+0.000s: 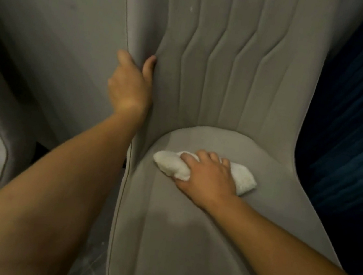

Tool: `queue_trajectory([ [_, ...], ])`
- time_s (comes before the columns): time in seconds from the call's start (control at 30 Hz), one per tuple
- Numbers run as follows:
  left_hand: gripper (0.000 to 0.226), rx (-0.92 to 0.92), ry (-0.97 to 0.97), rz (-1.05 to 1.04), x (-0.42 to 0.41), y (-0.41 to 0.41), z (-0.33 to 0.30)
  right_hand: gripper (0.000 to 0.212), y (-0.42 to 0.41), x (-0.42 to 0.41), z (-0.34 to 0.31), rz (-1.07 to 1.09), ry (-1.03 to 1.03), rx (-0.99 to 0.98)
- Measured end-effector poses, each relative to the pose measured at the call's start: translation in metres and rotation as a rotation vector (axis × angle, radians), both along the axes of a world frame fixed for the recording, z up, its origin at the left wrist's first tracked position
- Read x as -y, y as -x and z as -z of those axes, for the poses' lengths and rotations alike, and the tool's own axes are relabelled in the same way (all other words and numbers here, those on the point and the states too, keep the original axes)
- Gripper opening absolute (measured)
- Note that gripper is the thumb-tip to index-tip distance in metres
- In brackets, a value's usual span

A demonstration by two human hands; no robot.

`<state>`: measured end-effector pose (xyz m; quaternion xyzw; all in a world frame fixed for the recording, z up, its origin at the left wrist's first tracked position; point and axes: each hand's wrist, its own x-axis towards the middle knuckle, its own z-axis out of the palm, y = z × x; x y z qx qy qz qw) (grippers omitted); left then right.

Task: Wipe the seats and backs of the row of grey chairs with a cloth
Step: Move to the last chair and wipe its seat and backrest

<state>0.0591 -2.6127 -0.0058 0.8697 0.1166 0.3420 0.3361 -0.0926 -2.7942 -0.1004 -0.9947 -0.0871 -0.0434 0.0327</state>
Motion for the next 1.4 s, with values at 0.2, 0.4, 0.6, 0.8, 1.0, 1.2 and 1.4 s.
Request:
queue_trajectory([
  [0.2, 0.051, -0.009, 0.018, -0.012, 0.002, 0.0, 0.0, 0.056, -0.085, 0.055, -0.063, 0.35, -0.281, -0.033],
  [0.4, 0.056, 0.015, 0.076, -0.005, -0.001, -0.001, 0.003, 0.054, -0.122, 0.006, -0.154, 0.214, -0.72, 0.6],
  [0.6, 0.057, -0.02, 0.156, 0.007, -0.002, 0.002, 0.007, 0.065, -0.16, -0.083, -0.219, -0.103, -0.514, 0.988],
  [0.8, 0.044, -0.045, 0.183, 0.031, -0.006, 0.005, 0.02, 0.082, -0.175, -0.115, -0.196, -0.225, -0.191, 0.72],
  [1.0, 0.043, -0.063, 0.163, 0.042, -0.006, 0.009, 0.026, 0.073, -0.186, -0.087, -0.203, -0.469, 0.124, 0.758],
  [1.2, 0.077, -0.045, 0.103, 0.021, -0.001, 0.016, 0.031, 0.064, -0.209, -0.073, -0.237, -0.602, 0.319, 0.886],
  [1.4, 0.077, -0.023, 0.095, 0.055, 0.003, 0.025, 0.025, 0.074, -0.226, -0.053, -0.28, -0.318, 0.287, 0.836],
])
